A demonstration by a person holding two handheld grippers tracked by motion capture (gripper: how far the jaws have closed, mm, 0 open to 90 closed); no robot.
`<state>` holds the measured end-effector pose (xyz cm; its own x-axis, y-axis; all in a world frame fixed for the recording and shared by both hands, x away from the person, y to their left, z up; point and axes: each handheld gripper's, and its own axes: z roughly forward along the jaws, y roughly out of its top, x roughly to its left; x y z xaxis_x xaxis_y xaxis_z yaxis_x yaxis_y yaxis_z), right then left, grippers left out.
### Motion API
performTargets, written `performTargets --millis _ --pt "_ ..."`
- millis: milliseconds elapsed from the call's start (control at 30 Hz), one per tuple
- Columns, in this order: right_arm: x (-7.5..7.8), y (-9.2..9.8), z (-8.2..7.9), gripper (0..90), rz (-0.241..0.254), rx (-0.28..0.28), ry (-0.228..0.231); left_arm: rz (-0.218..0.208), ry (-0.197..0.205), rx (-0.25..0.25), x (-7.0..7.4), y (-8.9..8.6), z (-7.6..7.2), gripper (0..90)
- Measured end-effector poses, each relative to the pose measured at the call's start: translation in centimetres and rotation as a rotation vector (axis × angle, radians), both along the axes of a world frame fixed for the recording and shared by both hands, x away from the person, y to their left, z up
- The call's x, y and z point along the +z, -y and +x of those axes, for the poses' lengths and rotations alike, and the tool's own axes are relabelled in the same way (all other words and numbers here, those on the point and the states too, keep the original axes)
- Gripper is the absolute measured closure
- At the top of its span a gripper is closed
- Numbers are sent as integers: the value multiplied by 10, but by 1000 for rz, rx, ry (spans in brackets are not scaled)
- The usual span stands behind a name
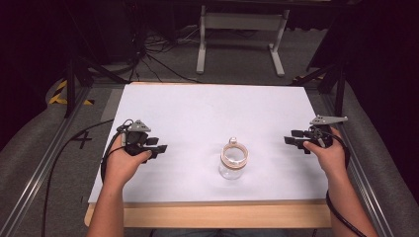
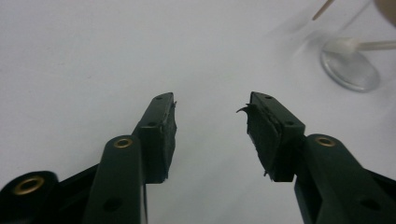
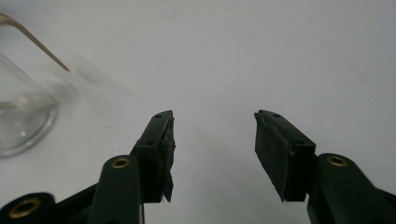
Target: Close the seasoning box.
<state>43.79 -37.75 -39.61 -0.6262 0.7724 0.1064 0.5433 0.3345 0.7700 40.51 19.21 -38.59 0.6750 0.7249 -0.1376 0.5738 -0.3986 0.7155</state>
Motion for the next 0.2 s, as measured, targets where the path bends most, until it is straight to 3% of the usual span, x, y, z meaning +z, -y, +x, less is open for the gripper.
performTargets --millis 100,200 --pt "-11 1 4 460 -25 -6 -20 -6 -2 33 -6 -1 3 468" --pt "-12 0 4 453 -12 -10 -25 -8 4 72 -6 -2 4 391"
